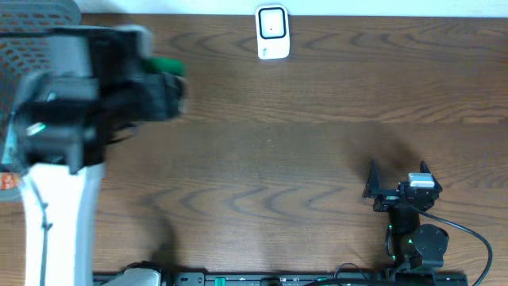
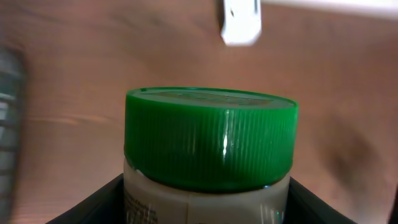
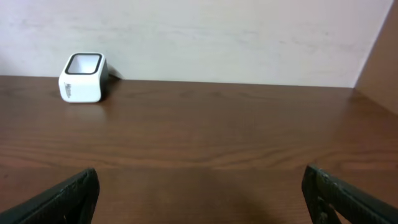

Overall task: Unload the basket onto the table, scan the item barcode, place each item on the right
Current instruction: 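Lift the green-lidded jar out and carry it toward table center, then lower the jar onto the table, open the left gripper, withdraw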

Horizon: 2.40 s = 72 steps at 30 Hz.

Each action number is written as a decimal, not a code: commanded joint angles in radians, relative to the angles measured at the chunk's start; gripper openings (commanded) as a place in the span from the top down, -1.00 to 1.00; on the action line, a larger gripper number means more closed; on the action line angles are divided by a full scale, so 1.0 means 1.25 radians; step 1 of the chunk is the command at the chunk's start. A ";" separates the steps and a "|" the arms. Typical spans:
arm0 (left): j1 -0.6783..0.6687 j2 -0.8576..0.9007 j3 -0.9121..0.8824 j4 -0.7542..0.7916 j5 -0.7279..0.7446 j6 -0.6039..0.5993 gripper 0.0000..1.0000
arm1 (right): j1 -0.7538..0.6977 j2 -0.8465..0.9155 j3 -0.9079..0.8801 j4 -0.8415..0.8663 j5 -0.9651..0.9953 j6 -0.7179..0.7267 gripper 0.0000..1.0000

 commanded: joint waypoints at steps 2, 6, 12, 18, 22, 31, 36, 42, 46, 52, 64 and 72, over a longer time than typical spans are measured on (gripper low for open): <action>-0.130 0.065 -0.081 0.034 -0.057 -0.072 -0.17 | -0.005 0.000 -0.001 -0.003 0.002 -0.003 -0.98; -0.244 0.135 -0.143 0.099 -0.073 -0.122 -0.15 | -0.005 0.000 -0.001 -0.003 0.002 -0.003 -0.99; -0.401 0.281 -0.180 0.205 -0.087 -0.173 -0.04 | -0.005 0.000 -0.001 -0.003 0.002 -0.003 -0.99; -0.510 0.420 -0.180 0.261 -0.145 -0.211 -0.05 | -0.005 0.000 -0.001 -0.003 0.002 -0.003 -0.98; -0.556 0.475 -0.180 0.288 -0.164 -0.220 -0.04 | -0.005 0.000 -0.001 -0.003 0.002 -0.003 -0.99; -0.585 0.513 -0.180 0.360 -0.179 -0.265 -0.05 | -0.005 0.000 -0.001 -0.003 0.002 -0.003 -0.99; -0.586 0.513 -0.180 0.359 -0.178 -0.265 -0.32 | -0.005 0.000 -0.001 -0.003 0.002 -0.003 -0.99; -0.585 0.513 -0.180 0.341 -0.170 -0.265 -0.44 | -0.005 0.000 -0.001 -0.003 0.002 -0.003 -0.99; -0.586 0.513 -0.185 0.338 -0.170 -0.265 -0.46 | -0.005 0.000 -0.001 -0.003 0.002 -0.003 -0.99; -0.586 0.513 -0.209 0.341 -0.170 -0.265 -0.46 | -0.005 0.000 -0.001 -0.003 0.002 -0.003 -0.98; -0.585 0.510 -0.199 0.333 -0.170 -0.264 -0.56 | -0.005 0.000 -0.001 -0.003 0.002 -0.003 -0.98; -0.584 0.476 -0.197 0.332 -0.182 -0.246 -0.59 | -0.005 0.000 -0.001 -0.003 0.002 -0.003 -0.98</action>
